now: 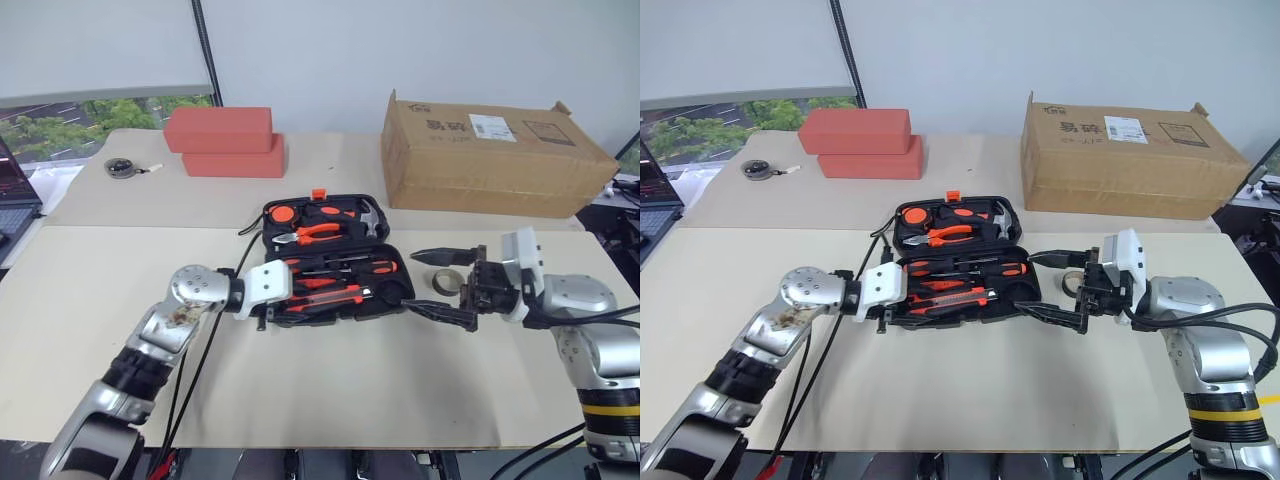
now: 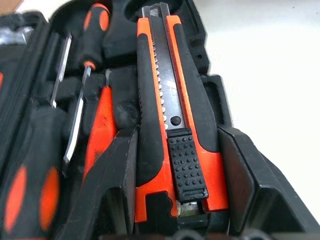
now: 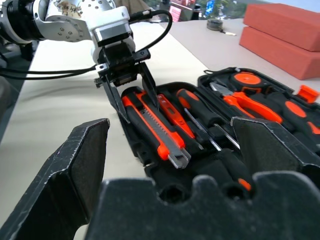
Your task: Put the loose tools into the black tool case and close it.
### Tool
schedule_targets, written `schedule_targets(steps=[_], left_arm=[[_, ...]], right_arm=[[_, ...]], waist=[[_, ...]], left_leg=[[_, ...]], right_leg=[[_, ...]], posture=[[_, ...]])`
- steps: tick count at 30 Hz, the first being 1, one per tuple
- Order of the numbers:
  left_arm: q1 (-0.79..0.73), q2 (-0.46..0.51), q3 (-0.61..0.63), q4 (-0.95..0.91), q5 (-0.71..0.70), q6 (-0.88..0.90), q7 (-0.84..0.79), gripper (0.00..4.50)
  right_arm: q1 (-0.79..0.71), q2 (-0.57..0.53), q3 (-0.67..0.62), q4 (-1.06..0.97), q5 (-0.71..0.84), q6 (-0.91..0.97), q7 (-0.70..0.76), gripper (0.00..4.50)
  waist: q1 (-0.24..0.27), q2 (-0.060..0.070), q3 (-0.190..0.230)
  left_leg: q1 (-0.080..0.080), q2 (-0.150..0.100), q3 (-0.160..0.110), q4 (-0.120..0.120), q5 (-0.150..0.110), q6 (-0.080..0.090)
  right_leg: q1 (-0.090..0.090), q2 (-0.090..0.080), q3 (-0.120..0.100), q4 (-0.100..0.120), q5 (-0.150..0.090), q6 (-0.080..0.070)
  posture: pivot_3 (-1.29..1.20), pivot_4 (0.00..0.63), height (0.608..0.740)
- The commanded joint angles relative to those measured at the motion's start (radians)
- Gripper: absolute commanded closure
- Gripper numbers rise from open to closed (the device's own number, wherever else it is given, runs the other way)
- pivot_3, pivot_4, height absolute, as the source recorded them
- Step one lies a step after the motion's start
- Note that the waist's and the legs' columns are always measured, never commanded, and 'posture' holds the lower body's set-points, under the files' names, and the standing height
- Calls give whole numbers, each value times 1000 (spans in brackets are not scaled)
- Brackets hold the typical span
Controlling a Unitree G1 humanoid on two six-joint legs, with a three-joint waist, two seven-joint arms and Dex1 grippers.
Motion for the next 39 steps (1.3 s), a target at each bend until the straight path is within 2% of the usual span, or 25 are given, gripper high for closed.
schedule_targets(steps=[1, 9, 11, 12, 16, 17, 23, 26, 31, 39], left_arm=[[-16, -5, -3, 22, 28, -23, 3, 2699], [-12, -15, -18, 59, 45, -46, -15, 2699], [-14, -16, -14, 66, 41, -53, -21, 1688], [-16, -15, -10, 69, 38, -53, -25, 1546], [-43, -25, 42, 84, -8, -47, -23, 122], [-46, -25, 53, 79, -26, -37, -36, 14], [-64, 1, 157, -30, -255, 151, -161, 14], [-73, 4, 179, -56, -304, 206, -178, 14], [-109, -98, 140, 41, -207, 131, -48, 1396], [-114, -198, 90, 168, -135, 17, -29, 4356]], right_arm=[[2, -21, -40, -38, 23, 5, -6, 0], [6, -23, -34, -77, 22, 25, -33, 0], [8, -24, -34, -84, 23, 29, -38, 0], [8, -24, -34, -86, 22, 30, -39, 0], [13, -23, -34, -67, 14, 17, -30, 0], [12, -22, -33, -64, 12, 15, -29, 0], [11, -10, -22, -46, 2, -5, -21, 0], [7, -7, -16, -44, 0, -8, -23, 0], [-1, 0, -6, -49, -1, -6, -32, 0], [-10, 3, -1, -64, -1, 3, -54, 0]], waist=[[-2, 0, 0], [-2, 0, 0], [-2, 0, 0], [-2, 0, 0], [-2, 0, 0], [-2, 0, 0], [-2, 0, 0], [-2, 0, 0], [5, 0, 0], [-2, 0, 0]], left_leg=[[0, 0, 0, 0, 0, 0], [1, 0, 0, 0, 0, 1], [1, 0, 0, 0, 0, 1], [1, 0, 0, 0, 0, 1], [0, 0, 0, 0, 0, 1], [0, 0, 0, 0, -1, 1], [0, 0, 0, 1, 0, 1], [0, 0, 0, 1, 0, 1], [1, 0, -1, 2, 0, 1], [0, 0, -1, 2, 1, 1]], right_leg=[[0, 0, 0, 0, 0, 0], [0, 0, 1, 0, 0, 0], [0, 0, 1, 0, 0, 0], [0, 0, 1, 0, 0, 0], [0, 1, 1, 0, 0, 0], [0, 1, 1, 0, 0, 0], [0, 1, 1, 0, 0, 0], [0, 1, 1, 0, 0, 0], [2, 1, 1, 0, 0, 1], [1, 2, 1, 0, 0, 0]], posture=[[0, 150, 712], [0, 150, 712], [0, 150, 712], [0, 150, 712], [0, 150, 712], [0, 150, 712], [0, 150, 712], [0, 150, 712], [0, 150, 712], [0, 150, 712]])
